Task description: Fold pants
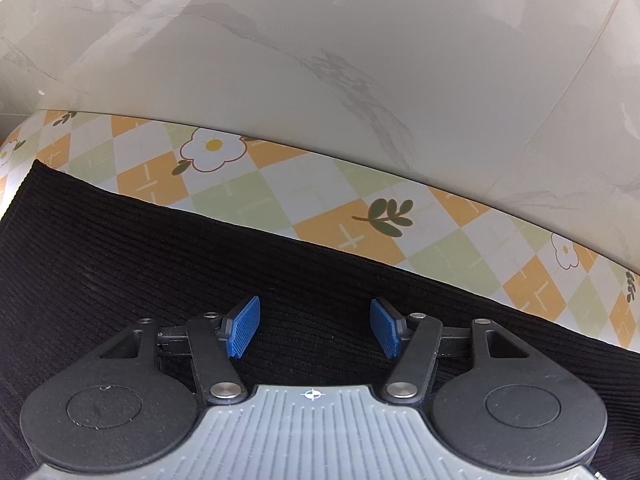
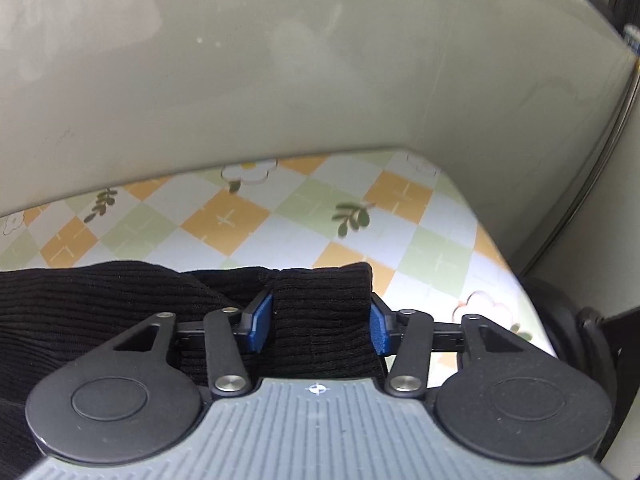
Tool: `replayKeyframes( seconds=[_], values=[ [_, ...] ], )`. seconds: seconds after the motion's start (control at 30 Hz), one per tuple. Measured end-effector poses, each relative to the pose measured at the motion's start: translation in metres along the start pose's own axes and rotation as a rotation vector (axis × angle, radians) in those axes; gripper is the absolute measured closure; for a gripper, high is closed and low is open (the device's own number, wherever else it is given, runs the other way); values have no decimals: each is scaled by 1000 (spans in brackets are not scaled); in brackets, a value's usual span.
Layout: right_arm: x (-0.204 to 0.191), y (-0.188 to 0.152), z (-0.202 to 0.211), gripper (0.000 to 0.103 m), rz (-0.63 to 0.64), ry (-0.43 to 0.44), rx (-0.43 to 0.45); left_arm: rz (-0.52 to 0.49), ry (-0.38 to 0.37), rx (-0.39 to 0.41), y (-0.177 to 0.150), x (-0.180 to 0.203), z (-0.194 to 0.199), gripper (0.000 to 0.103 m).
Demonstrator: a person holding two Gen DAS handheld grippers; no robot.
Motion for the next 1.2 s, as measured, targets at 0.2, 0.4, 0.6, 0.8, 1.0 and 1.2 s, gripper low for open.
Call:
replayKeyframes(
  seconds=[0.2,0.4,0.6,0.8,1.0,1.2],
  values=[
    [3,34,10,63,31,-54,162,-11,37,26,1,12,2,35],
    [17,33,-42,58,-32,-95,94,-50,53,72,15,31,-3,29],
    [15,34,-32,37,-64,-118,80,-45,56,100,33,35,-8,21],
    [-33,49,1,31,41,10,137,-57,49,125,40,42,-12,20],
    [-87,36,-30,40,6,222,-26,-81,11,93,40,43,-9,26],
    [-108,18,-65,38,11,253,-160,-67,-93,13,14,25,23,30]
  ],
)
Point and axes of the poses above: each gripper's, at about its wrist camera, not at the fingertips, and z roughly against the way its jaws point, x to its right, y to its top, the point moved 10 cm from there along -z, roughly the way its jaws point, and after that the axes turned 9 degrees about y, right-handed, at the moved point
